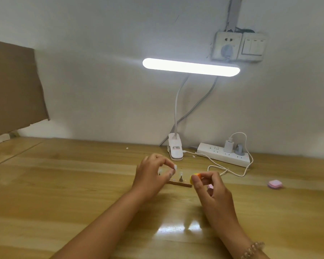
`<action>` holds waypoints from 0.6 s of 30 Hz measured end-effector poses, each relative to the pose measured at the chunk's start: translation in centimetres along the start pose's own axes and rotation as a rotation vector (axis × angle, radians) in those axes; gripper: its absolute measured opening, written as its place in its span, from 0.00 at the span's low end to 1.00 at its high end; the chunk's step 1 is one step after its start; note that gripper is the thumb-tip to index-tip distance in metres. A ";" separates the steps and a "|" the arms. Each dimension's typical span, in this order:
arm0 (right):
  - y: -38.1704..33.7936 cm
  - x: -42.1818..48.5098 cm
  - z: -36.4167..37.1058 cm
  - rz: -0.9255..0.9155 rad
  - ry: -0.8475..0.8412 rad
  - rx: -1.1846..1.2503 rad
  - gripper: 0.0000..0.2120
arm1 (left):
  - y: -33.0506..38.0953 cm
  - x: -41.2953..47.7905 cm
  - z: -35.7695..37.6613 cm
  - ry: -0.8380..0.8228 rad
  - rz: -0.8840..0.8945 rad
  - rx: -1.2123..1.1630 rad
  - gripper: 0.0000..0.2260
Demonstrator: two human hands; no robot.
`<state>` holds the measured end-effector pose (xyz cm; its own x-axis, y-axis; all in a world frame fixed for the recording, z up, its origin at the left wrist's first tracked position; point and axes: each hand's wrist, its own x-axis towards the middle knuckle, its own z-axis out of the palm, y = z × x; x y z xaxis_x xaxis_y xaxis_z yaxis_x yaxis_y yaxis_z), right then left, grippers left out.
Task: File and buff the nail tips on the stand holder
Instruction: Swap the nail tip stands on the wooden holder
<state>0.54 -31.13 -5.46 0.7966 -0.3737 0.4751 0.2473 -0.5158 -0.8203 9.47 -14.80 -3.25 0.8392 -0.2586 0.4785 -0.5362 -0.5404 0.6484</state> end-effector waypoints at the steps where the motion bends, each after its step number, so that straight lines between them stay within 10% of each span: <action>1: 0.0 0.0 0.1 -0.009 -0.004 -0.010 0.22 | -0.1 0.6 0.1 -0.012 -0.024 0.046 0.07; 18: 0.3 0.6 -0.1 0.024 -0.017 -0.059 0.24 | -2.0 1.5 2.9 -0.066 0.039 0.380 0.07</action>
<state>1.05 -31.61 -5.37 0.8112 -0.3737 0.4497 0.1956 -0.5513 -0.8110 12.07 -16.41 -5.59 0.8292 -0.3291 0.4517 -0.5065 -0.7843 0.3583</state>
